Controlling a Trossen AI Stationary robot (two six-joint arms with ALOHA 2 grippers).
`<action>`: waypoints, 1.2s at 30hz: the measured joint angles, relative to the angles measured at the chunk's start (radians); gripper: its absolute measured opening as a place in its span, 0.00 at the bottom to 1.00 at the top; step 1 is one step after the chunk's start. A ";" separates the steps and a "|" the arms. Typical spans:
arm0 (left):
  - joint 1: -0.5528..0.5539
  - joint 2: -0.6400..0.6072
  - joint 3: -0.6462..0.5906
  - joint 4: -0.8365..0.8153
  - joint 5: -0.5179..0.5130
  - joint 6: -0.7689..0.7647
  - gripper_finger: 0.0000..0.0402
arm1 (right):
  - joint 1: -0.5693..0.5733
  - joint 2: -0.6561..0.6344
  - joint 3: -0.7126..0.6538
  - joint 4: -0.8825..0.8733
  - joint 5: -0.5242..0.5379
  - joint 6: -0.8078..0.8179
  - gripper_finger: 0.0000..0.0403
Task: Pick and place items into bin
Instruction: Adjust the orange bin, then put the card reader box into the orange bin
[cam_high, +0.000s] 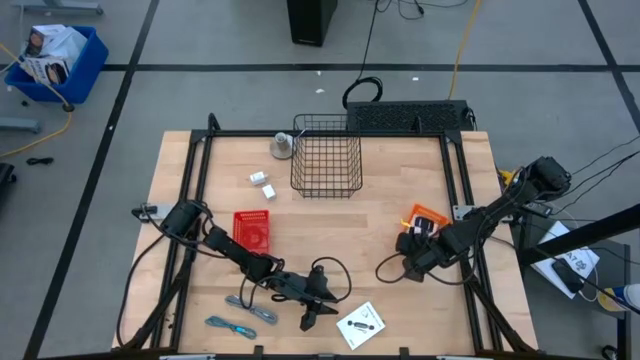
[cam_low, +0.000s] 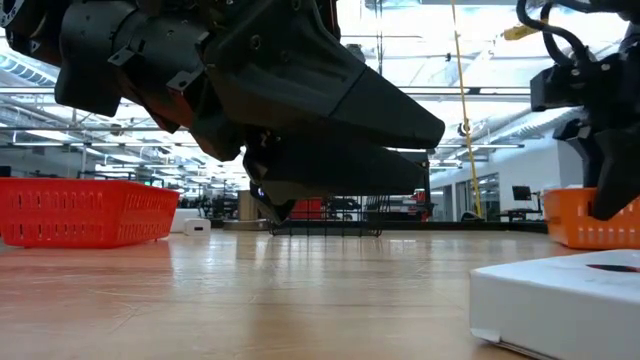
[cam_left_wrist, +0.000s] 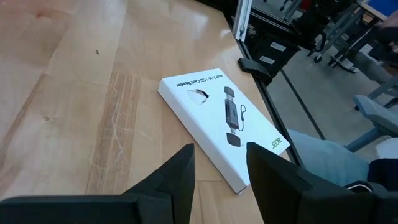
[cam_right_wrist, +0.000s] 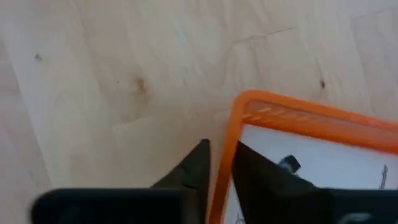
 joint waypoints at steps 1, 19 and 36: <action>0.000 0.000 0.000 0.000 0.000 0.000 0.37 | 0.000 0.000 0.000 0.001 -0.001 -0.023 0.07; 0.000 0.000 0.000 0.000 0.000 -0.003 0.37 | 0.001 0.000 0.000 0.131 -0.052 -0.088 0.14; 0.003 0.000 0.000 0.000 -0.027 0.001 0.37 | 0.000 -0.006 0.104 0.167 -0.074 -0.067 0.45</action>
